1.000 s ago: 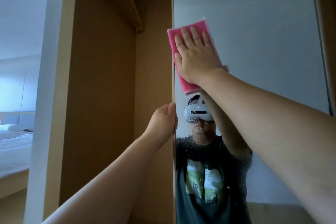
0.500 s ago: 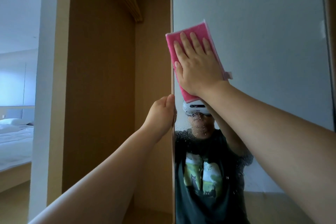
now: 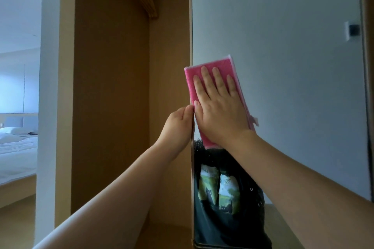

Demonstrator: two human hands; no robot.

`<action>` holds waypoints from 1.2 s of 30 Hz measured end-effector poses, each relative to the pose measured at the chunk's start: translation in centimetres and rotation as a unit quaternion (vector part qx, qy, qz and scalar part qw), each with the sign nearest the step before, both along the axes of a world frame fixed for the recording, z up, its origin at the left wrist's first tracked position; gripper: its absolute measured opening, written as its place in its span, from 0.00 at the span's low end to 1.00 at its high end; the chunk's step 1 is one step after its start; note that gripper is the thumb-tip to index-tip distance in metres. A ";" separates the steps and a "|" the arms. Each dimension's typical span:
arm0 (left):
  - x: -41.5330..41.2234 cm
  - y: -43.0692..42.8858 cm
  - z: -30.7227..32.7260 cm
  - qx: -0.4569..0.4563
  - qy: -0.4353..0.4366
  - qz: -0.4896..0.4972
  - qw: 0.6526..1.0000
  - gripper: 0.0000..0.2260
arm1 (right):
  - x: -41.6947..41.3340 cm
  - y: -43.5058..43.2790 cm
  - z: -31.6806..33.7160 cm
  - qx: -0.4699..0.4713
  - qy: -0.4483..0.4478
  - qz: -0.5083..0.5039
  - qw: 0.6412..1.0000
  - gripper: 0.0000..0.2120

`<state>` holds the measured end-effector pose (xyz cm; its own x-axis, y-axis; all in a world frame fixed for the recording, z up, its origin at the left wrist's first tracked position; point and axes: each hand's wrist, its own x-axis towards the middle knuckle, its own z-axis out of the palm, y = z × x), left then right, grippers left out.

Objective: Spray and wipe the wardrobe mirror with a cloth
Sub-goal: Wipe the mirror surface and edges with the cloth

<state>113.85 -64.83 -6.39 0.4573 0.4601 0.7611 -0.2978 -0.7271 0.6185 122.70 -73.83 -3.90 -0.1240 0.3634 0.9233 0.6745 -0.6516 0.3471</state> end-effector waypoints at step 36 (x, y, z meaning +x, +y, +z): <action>-2.6 -0.3 -12.4 -0.137 0.097 -0.102 0.981 0.11 | 0.3 -0.6 -3.1 -0.028 -0.016 0.005 0.999 0.29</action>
